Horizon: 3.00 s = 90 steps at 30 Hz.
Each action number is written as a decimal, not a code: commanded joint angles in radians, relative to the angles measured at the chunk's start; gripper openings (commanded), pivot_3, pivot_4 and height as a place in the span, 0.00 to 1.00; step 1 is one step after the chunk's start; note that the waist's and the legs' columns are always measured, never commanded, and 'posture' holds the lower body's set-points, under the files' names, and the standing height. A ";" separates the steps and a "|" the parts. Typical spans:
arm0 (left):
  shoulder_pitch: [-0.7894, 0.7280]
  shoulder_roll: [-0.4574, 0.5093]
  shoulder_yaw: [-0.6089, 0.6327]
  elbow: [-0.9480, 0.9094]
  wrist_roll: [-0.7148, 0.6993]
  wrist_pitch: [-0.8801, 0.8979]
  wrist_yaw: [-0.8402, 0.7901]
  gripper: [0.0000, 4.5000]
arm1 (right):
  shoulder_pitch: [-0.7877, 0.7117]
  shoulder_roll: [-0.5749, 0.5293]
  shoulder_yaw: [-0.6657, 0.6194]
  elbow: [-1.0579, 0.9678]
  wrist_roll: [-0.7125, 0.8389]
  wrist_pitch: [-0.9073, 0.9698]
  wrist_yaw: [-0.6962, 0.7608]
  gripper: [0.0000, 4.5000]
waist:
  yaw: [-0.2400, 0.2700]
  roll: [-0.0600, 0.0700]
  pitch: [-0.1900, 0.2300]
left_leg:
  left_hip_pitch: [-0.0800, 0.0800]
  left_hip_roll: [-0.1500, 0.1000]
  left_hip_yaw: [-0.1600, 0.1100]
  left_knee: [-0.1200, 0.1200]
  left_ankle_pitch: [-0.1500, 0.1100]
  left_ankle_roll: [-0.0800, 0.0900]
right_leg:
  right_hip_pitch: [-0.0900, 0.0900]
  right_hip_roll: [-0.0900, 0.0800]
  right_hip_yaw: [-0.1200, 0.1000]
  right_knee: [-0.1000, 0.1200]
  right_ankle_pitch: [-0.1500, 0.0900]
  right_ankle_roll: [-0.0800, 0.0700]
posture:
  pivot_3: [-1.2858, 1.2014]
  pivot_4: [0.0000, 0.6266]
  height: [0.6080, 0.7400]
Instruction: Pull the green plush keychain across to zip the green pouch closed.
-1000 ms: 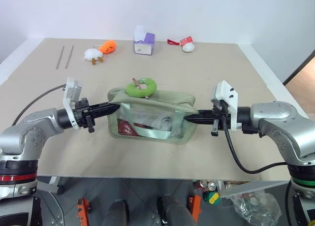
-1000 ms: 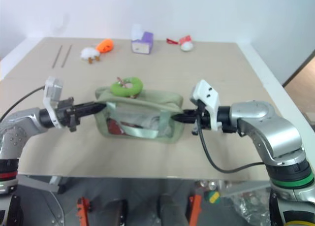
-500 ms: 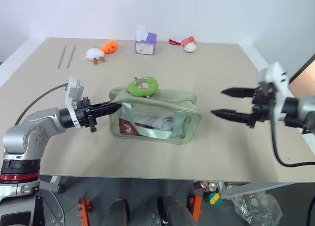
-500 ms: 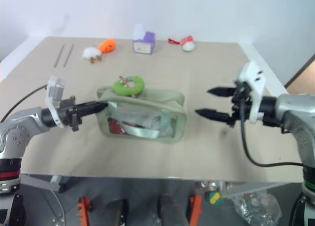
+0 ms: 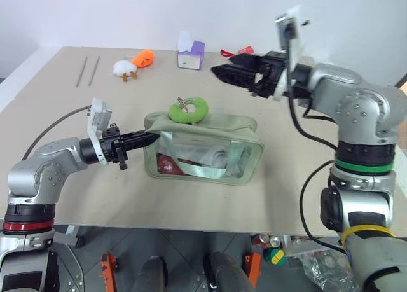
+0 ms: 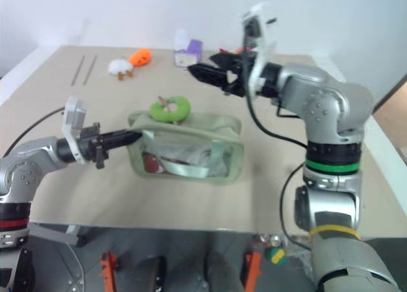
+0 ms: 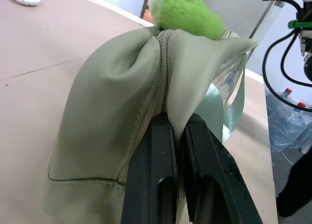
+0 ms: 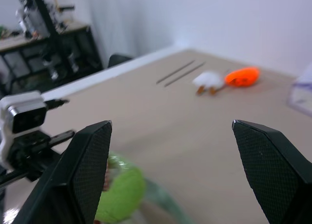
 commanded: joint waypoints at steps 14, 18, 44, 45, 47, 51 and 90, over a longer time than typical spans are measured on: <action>0.021 -0.003 -0.014 -0.037 0.009 -0.022 -0.002 0.00 | 0.029 -0.033 0.155 -0.143 -0.057 0.050 0.052 0.90 | -0.002 0.000 0.000 | 0.000 0.000 -0.002 0.001 0.000 0.000 | 0.000 0.001 -0.002 0.000 0.001 0.000 | 0.52 0.24 1.00; 0.021 -0.001 -0.014 -0.035 0.010 -0.023 -0.003 0.00 | 0.040 -0.021 0.152 -0.141 -0.070 0.033 0.052 0.67 | -0.002 0.000 0.000 | 0.000 0.000 -0.002 0.001 0.000 0.000 | 0.000 0.000 -0.002 0.000 0.001 0.000 | 0.52 0.24 1.00; 0.015 -0.008 -0.026 -0.012 0.014 -0.035 -0.017 0.00 | 0.248 -0.516 0.007 -0.186 -0.220 -0.311 0.344 0.03 | 0.008 0.000 0.000 | -0.001 -0.002 -0.002 0.001 0.000 0.000 | 0.001 -0.001 -0.002 -0.002 -0.002 0.002 | 0.52 0.24 1.00; 0.016 -0.007 -0.026 -0.012 0.013 -0.034 -0.019 0.00 | 0.267 -0.571 -0.007 -0.162 -0.254 -0.348 0.350 0.03 | 0.009 0.001 0.000 | -0.001 -0.002 -0.001 0.001 0.000 0.001 | 0.001 -0.002 -0.002 -0.002 -0.002 0.002 | 0.52 0.24 1.00; 0.016 -0.004 -0.025 -0.009 0.014 -0.034 -0.024 0.00 | 0.297 -0.656 -0.023 -0.118 -0.323 -0.422 0.348 0.03 | 0.008 0.002 0.001 | 0.000 -0.002 0.000 0.001 0.000 0.001 | 0.000 -0.002 -0.001 -0.002 -0.002 0.002 | 0.52 0.24 1.00; 0.010 0.001 -0.029 0.001 0.017 -0.034 -0.034 0.00 | 0.338 -0.775 0.001 -0.058 -0.473 -0.573 0.335 0.03 | 0.002 0.002 0.001 | 0.003 -0.001 0.001 0.001 0.000 0.000 | 0.001 -0.002 -0.001 -0.002 -0.003 -0.002 | 0.52 0.24 1.00; -0.018 0.049 -0.030 0.018 -0.004 0.001 -0.062 0.00 | 0.655 -0.518 0.426 -0.191 -1.054 -1.007 0.468 0.03 | -0.028 0.000 -0.001 | 0.015 0.001 0.006 -0.001 0.000 0.000 | 0.007 0.002 0.004 0.002 -0.003 -0.005 | 0.52 0.24 1.00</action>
